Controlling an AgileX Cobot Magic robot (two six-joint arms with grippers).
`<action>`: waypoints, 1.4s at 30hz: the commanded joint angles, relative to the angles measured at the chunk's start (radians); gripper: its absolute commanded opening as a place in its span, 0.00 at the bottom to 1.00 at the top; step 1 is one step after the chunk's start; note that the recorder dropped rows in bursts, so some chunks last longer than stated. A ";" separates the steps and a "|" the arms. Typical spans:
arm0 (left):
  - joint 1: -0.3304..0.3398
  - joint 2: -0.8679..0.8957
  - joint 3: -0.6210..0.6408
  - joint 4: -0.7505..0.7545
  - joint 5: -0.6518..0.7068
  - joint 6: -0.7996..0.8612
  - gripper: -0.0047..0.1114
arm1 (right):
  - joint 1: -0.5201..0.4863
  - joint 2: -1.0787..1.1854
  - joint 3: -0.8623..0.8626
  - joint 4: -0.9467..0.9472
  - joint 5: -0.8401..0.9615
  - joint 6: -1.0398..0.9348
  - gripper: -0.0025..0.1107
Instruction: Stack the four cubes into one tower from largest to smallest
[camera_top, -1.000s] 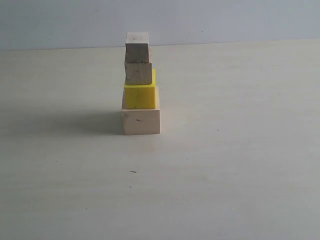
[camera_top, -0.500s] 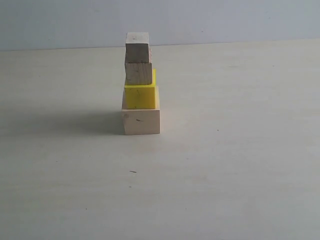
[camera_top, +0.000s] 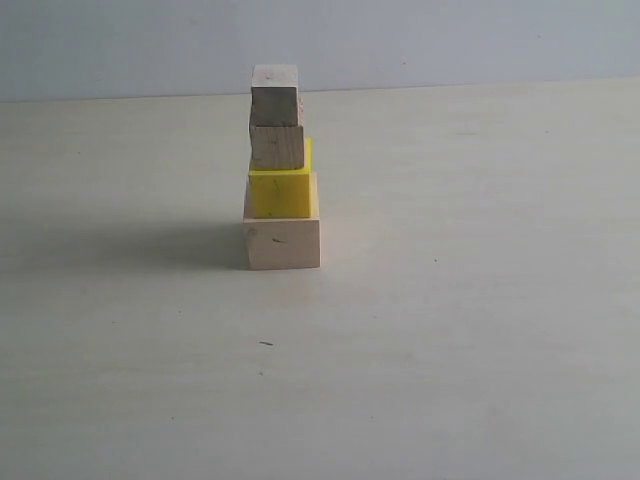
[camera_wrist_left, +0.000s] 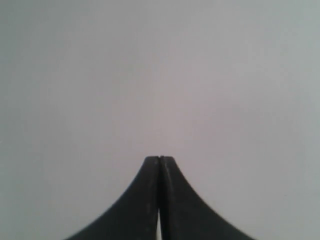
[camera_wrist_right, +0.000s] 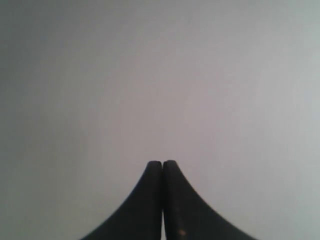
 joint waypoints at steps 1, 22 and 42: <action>0.001 -0.060 0.064 -0.007 -0.014 -0.011 0.04 | -0.001 -0.003 -0.007 -0.074 0.095 0.157 0.02; 0.001 -0.097 0.113 -0.007 -0.020 -0.011 0.04 | -0.001 -0.003 -0.007 -0.060 0.209 0.386 0.02; 0.156 -0.128 0.122 -0.007 -0.032 -0.218 0.04 | -0.001 -0.003 -0.007 -0.060 0.209 0.386 0.02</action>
